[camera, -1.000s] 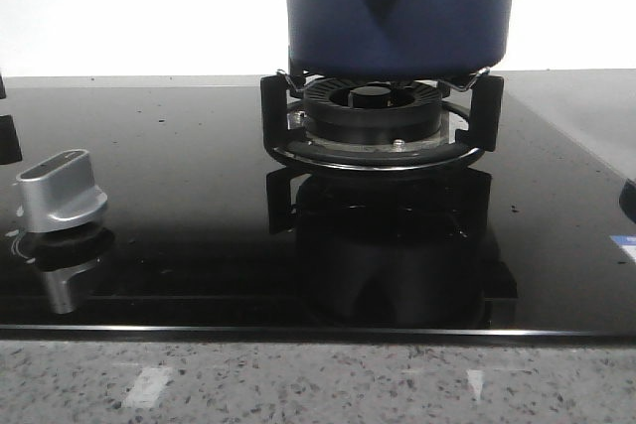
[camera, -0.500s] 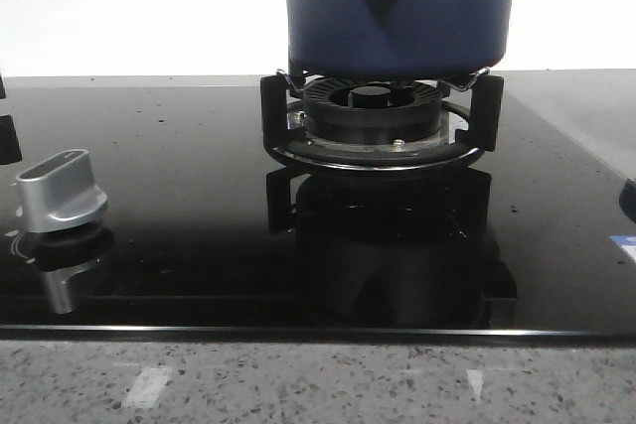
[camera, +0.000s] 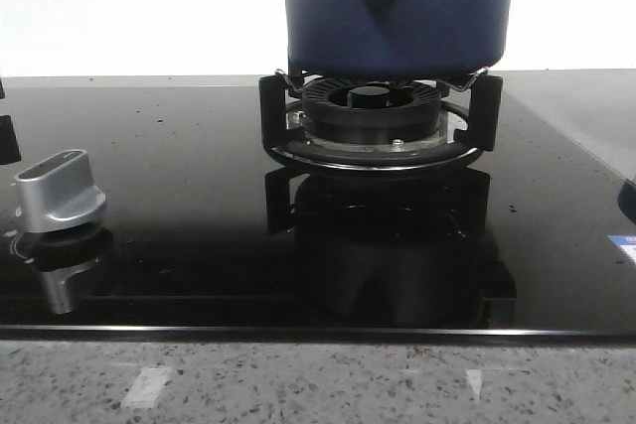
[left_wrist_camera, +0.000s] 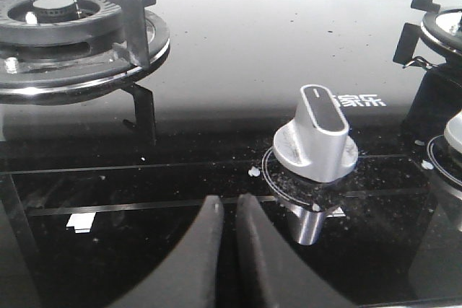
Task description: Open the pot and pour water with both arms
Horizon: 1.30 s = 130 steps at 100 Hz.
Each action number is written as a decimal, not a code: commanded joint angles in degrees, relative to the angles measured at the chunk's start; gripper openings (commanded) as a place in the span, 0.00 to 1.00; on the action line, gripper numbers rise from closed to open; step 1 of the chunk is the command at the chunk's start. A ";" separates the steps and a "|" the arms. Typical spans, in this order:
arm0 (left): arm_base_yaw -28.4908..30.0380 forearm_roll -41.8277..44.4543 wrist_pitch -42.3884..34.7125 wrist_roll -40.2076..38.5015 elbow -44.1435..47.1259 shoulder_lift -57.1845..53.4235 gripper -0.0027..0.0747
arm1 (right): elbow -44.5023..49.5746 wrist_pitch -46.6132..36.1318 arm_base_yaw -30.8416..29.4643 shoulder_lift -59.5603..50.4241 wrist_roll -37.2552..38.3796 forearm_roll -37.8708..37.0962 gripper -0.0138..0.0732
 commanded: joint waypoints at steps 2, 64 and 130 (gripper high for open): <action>0.16 -0.39 -2.61 -0.46 1.82 -1.55 0.02 | 3.53 -8.78 -2.26 -0.48 -0.36 -0.87 0.08; 0.16 -0.39 -2.61 -0.46 1.82 -1.55 0.02 | 9.61 -5.44 -2.37 -0.78 -0.25 -6.51 0.08; 0.16 -0.39 -2.61 -0.46 1.82 -1.55 0.02 | 9.61 -5.70 -2.37 -0.78 -0.25 -6.51 0.08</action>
